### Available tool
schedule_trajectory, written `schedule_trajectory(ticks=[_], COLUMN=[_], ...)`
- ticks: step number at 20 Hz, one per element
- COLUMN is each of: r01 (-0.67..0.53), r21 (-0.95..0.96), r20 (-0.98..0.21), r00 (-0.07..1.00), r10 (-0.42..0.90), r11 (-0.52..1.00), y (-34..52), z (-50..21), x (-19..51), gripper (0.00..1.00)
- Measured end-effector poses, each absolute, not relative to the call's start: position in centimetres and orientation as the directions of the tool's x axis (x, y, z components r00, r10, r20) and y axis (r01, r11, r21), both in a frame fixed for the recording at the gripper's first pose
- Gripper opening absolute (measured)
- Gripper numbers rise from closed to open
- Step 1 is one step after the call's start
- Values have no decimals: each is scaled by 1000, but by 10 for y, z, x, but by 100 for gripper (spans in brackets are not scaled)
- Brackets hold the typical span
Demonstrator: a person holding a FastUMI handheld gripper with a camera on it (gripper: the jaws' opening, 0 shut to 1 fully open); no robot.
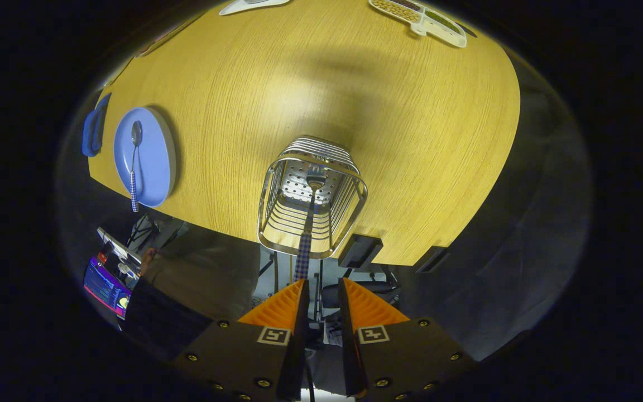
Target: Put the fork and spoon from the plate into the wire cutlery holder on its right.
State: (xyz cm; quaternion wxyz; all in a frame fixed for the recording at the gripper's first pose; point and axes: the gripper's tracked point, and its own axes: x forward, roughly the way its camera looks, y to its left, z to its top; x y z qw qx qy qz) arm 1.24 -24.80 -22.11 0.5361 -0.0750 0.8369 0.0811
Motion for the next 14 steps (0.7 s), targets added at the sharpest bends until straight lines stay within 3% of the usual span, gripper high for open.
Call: schedule_trajectory(ticks=[4,14], r01=[-209,-210], r21=[34,22], r20=[-920,-987], r00=[-388,-163], r10=[-51,-12], r11=[977,978], y=[-255,-209], z=[-204,-166], x=[6,-27], gripper=[29,30])
